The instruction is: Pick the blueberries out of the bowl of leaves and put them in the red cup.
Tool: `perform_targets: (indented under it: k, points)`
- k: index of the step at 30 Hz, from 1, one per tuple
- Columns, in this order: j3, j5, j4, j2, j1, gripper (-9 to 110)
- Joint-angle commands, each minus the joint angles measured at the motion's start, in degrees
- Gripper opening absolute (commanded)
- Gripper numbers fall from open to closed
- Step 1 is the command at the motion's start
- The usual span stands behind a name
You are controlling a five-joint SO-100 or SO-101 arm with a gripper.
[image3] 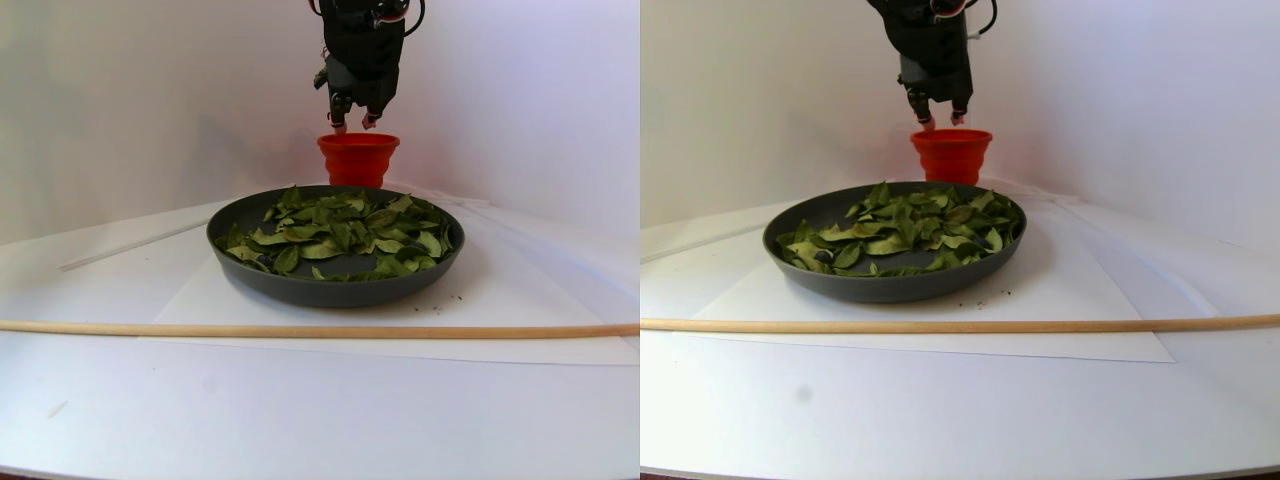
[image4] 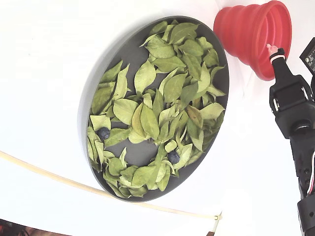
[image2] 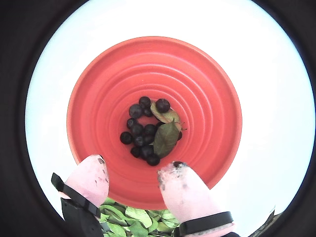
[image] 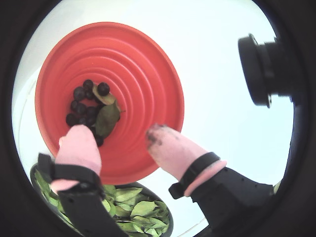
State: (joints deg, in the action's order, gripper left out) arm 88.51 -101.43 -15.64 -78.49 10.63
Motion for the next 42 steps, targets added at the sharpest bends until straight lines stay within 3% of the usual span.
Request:
perform_targets:
  k: [1,42]
  points:
    - [-2.81,0.88,-1.23,-4.66,0.97,20]
    - [11.25,3.25,12.04,-22.15,-2.37,18]
